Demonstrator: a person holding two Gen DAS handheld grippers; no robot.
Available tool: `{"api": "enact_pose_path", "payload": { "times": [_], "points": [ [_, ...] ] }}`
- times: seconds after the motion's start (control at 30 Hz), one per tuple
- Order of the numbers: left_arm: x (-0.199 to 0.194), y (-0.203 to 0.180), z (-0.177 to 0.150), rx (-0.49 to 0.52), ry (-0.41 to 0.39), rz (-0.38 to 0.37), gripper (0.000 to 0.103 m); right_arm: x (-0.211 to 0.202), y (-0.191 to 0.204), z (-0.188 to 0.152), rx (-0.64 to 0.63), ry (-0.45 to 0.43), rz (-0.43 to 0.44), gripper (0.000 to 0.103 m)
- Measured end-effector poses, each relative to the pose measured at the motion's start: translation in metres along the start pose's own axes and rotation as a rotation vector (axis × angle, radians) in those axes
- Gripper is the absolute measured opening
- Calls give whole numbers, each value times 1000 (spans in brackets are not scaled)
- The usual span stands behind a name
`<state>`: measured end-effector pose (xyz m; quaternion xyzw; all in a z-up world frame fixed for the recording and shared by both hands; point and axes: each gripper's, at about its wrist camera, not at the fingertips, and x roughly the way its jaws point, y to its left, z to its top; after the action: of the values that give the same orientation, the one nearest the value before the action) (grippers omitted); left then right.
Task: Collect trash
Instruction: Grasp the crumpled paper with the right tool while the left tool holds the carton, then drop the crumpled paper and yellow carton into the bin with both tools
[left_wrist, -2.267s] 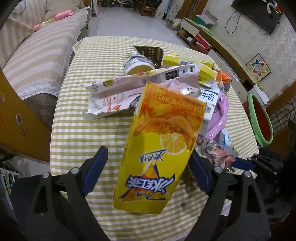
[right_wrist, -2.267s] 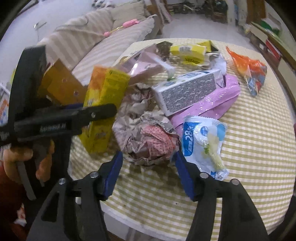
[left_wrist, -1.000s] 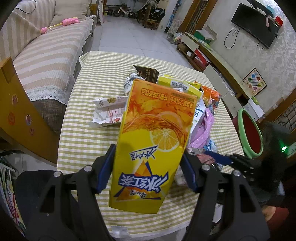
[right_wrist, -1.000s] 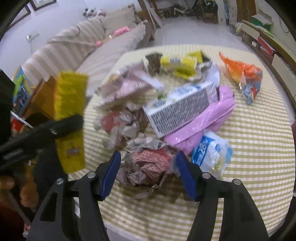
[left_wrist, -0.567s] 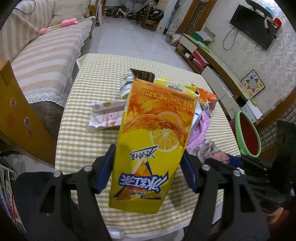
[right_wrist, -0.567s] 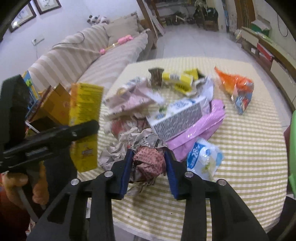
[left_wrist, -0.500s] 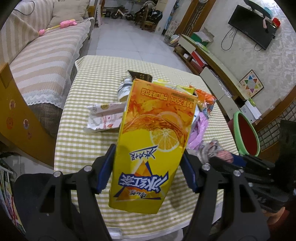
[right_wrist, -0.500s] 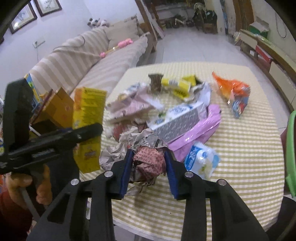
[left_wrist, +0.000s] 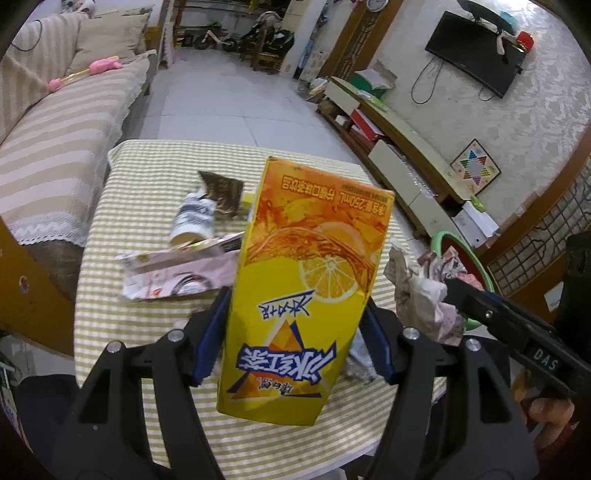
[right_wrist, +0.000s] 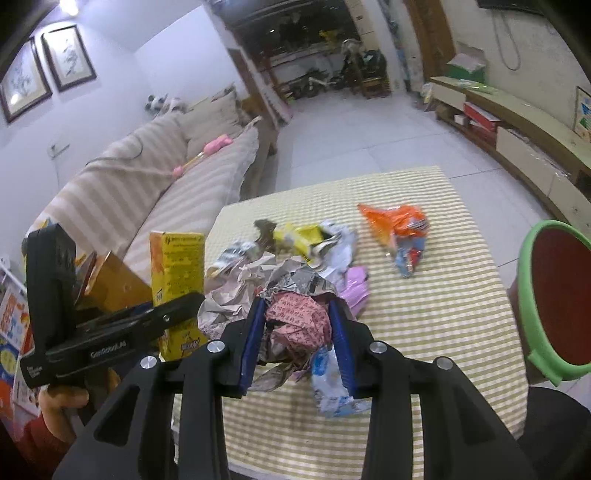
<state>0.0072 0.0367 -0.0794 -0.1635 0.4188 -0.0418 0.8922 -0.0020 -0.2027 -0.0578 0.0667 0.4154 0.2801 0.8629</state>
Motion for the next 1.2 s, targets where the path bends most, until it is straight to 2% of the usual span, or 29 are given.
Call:
{"api": "enact_pose_path", "payload": {
  "times": [0.37,0.9,1.2],
  "points": [
    [15,-38,11,56,9,-59,64,-14,-41,4,98,-49,-53,35],
    [36,-64,18,108,45,-75,64,-30,-91,5,204,-96,-133,35],
    [51,-99,30,156,53,-115,64,-46,-117,8,253,-138,-173,36]
  ]
}}
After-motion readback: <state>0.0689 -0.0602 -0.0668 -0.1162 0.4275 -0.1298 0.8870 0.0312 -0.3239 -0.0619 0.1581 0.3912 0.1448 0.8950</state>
